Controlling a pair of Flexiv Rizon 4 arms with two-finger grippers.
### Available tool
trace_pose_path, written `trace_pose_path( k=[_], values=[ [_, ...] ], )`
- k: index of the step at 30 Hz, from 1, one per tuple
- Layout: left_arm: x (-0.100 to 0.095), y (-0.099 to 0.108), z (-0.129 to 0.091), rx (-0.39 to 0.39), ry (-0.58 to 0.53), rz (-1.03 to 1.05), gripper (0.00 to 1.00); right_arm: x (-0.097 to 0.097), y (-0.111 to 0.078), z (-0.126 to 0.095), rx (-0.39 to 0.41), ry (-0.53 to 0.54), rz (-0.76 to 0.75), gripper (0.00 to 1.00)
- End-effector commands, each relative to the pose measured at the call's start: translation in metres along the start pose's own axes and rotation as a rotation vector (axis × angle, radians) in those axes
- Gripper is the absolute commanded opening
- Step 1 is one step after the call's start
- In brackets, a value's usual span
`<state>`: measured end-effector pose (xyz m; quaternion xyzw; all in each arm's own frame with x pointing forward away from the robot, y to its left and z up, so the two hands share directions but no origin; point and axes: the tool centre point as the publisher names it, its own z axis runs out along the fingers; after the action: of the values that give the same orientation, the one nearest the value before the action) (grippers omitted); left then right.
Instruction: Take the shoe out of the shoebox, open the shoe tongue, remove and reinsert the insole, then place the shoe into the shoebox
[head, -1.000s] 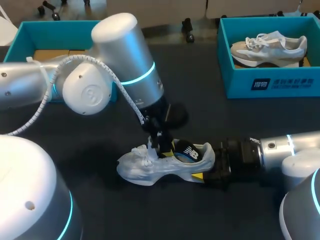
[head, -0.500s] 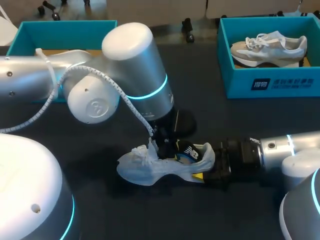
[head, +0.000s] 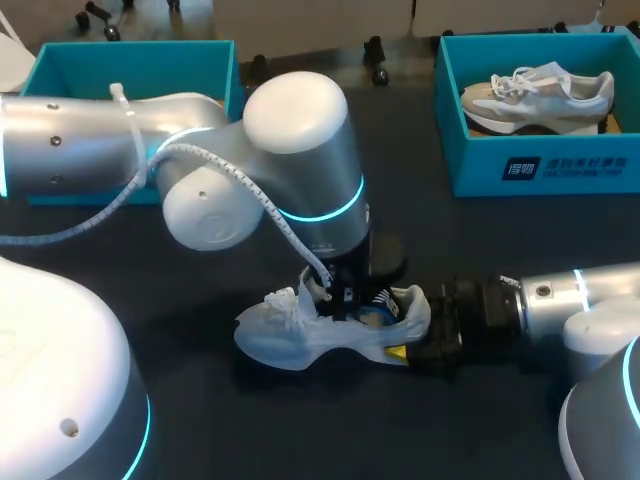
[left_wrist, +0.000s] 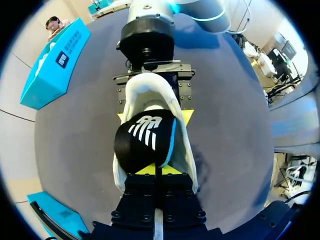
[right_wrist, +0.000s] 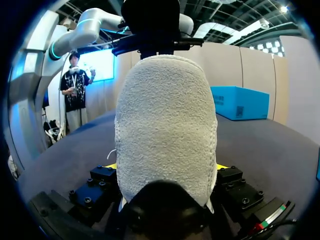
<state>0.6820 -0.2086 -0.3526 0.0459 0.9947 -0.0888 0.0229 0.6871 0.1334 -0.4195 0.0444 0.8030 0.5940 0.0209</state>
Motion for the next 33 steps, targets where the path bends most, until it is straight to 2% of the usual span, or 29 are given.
trace_pose_path(
  k=[1, 14, 21, 26, 27, 28, 29, 33],
  values=[
    [-0.006, 0.003, 0.001, 0.016, 0.016, -0.016, 0.00, 0.001, 0.003, 0.001, 0.006, 0.001, 0.000, 0.00],
    [-0.008, 0.016, -0.021, 0.131, 0.101, -0.044, 0.00, 0.001, 0.003, 0.001, 0.006, 0.001, 0.000, 0.00],
    [-0.009, 0.017, -0.020, 0.148, 0.118, -0.056, 0.00, 0.001, 0.003, 0.001, 0.006, 0.001, 0.000, 0.00],
    [-0.004, 0.014, -0.019, 0.131, 0.097, -0.037, 0.00, 0.001, 0.003, 0.001, 0.006, 0.001, 0.000, 0.00],
    [-0.003, 0.013, -0.019, 0.124, 0.088, -0.031, 0.02, 0.001, 0.003, 0.001, 0.006, 0.001, 0.000, 0.00],
    [-0.001, 0.012, -0.020, 0.121, 0.080, -0.026, 0.17, 0.001, 0.003, 0.001, 0.006, 0.001, 0.000, 0.00],
    [0.000, 0.012, -0.020, 0.117, 0.069, -0.025, 0.27, 0.001, 0.003, 0.001, 0.006, 0.001, 0.000, 0.00],
    [0.002, 0.011, -0.024, 0.122, 0.045, -0.017, 0.38, 0.001, 0.003, 0.001, 0.006, 0.001, 0.000, 0.00]
  ],
)
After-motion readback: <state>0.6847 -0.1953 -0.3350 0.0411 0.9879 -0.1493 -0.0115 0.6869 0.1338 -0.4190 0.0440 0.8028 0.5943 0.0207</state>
